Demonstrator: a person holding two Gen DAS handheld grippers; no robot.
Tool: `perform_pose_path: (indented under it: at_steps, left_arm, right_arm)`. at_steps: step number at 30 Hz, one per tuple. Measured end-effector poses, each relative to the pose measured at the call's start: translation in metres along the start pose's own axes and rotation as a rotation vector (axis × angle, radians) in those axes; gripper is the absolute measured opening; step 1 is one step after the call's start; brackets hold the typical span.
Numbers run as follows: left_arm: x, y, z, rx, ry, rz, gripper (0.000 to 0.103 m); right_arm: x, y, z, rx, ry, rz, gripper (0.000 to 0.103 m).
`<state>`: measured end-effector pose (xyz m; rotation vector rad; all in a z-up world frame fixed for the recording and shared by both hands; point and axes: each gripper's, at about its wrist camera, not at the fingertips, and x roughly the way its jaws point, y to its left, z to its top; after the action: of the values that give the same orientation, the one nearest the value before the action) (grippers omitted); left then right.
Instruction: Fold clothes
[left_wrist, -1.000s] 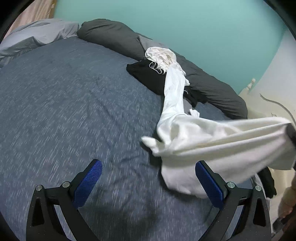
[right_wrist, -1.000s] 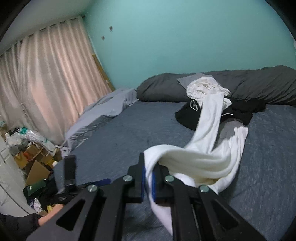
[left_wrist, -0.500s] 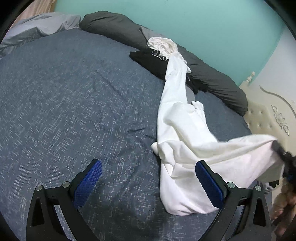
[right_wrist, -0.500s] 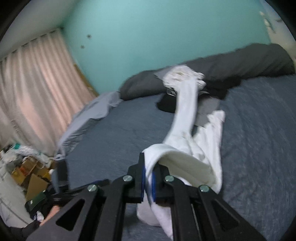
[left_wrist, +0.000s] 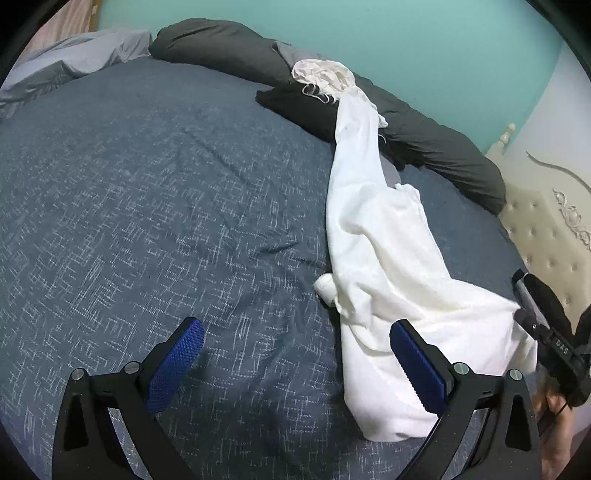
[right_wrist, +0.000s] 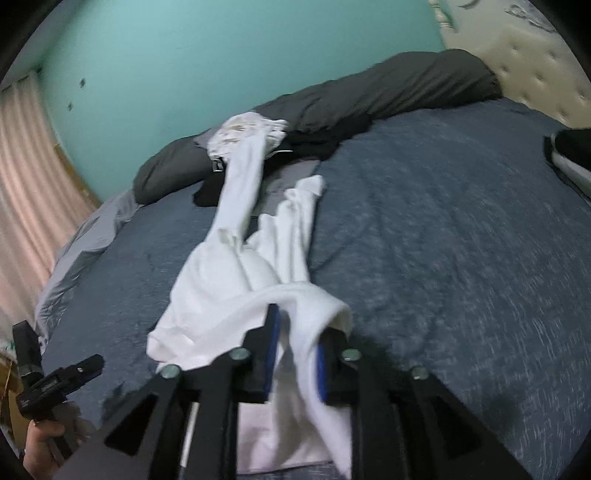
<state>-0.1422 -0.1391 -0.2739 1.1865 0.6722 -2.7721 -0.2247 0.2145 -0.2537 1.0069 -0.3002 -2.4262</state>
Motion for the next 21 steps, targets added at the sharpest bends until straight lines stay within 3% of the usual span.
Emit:
perform_pose_path:
  at_steps: [6, 14, 21]
  left_arm:
    - [0.002, -0.004, -0.001, 0.014, -0.014, 0.010, 0.103]
    - [0.014, -0.010, -0.001, 0.024, -0.004, 0.024, 0.103]
    - [0.022, -0.019, 0.000, 0.038, 0.011, 0.026, 0.103]
  right_arm:
    - [-0.003, -0.021, -0.004, 0.069, 0.006, -0.070, 0.059]
    - [-0.007, -0.049, -0.009, 0.161, 0.013, -0.163, 0.065]
    - [0.006, -0.009, -0.011, 0.094, 0.072, -0.024, 0.065]
